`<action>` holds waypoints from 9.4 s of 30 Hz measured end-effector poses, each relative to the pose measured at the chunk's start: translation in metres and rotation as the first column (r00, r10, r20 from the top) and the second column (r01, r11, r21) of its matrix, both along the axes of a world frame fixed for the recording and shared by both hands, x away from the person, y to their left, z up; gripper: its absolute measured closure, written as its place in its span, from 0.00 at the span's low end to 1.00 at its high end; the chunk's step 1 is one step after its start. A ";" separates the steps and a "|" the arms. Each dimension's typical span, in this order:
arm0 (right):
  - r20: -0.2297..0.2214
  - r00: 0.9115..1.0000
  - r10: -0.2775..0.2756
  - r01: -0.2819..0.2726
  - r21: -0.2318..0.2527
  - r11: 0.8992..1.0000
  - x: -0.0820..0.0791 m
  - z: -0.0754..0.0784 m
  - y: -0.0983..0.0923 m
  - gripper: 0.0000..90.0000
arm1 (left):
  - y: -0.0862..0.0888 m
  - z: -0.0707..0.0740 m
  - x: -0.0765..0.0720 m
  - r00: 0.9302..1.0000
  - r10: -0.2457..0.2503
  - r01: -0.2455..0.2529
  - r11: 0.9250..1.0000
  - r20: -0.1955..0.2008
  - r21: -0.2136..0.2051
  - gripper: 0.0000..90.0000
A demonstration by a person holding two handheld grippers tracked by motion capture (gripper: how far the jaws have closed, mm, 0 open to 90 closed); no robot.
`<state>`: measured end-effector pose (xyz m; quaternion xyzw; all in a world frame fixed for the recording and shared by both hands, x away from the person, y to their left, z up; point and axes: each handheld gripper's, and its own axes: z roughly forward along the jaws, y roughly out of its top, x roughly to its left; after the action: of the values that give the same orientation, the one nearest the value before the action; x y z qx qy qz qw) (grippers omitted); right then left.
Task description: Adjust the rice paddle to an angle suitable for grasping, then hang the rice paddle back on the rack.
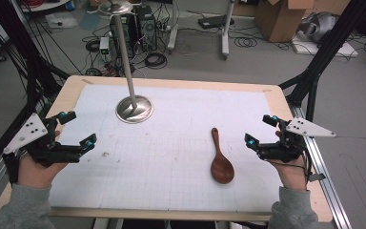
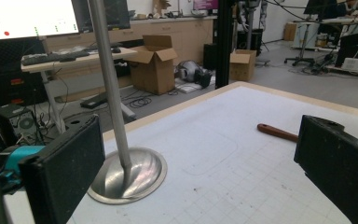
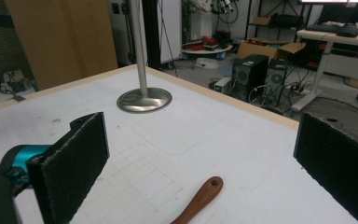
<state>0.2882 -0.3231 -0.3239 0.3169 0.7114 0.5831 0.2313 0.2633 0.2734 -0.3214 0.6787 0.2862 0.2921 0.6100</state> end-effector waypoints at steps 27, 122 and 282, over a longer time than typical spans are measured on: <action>-0.144 0.989 -0.022 0.010 -0.081 0.997 0.023 -0.027 0.015 0.62 | 0.010 0.001 -0.011 0.999 0.050 -0.050 0.999 0.017 -0.018 0.03; -0.322 0.944 -0.074 -0.039 -0.329 0.943 0.094 -0.123 0.061 0.99 | 0.021 -0.014 -0.025 0.996 0.085 -0.084 0.996 -0.027 0.032 0.04; -0.405 0.842 0.357 -0.518 -0.422 0.744 0.063 -0.091 0.159 0.19 | 0.032 -0.018 -0.031 0.991 0.123 -0.121 0.991 -0.046 0.050 0.04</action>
<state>0.3513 -0.1646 -0.4148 0.1493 0.9218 0.3538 0.0523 0.2323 0.3057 -0.3390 0.6812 0.3351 0.3188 0.5675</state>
